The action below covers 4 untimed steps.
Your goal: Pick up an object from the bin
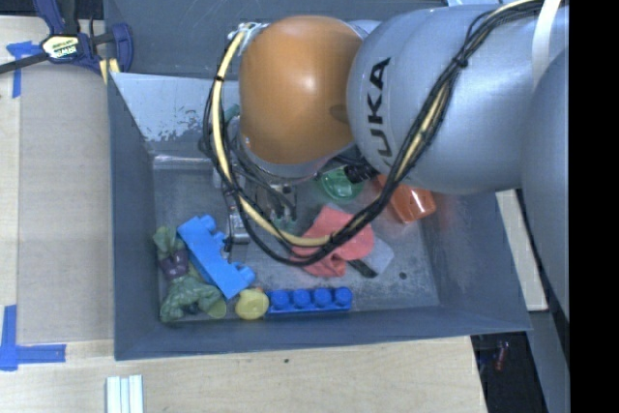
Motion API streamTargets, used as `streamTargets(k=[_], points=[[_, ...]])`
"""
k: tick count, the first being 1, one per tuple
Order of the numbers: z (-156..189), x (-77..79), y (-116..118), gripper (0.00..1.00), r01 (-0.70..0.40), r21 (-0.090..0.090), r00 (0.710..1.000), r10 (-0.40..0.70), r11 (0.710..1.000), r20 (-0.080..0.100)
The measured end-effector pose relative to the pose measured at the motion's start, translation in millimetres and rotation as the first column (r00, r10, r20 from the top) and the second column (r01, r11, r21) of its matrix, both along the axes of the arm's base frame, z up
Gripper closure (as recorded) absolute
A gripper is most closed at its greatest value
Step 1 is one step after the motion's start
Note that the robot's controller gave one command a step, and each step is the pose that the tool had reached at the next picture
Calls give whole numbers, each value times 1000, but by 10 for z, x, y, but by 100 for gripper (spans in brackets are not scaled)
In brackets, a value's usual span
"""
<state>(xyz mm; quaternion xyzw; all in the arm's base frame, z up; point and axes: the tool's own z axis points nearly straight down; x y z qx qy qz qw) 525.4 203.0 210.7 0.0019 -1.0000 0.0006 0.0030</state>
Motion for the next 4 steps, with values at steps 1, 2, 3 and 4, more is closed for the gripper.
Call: streamTargets(k=[1, 2, 3, 4], points=[[50, 19, -12, 0, 4, 2, 1000, -4, 1000, 8], [-773, -49, -15, 0, 305, 3, 952, -305, 952, 8], [-610, -385, -184, 0, 192, 4, 981, -192, 981, 10], [-1021, -323, -57, 0, 478, 3, 878, -478, 878, 7]])
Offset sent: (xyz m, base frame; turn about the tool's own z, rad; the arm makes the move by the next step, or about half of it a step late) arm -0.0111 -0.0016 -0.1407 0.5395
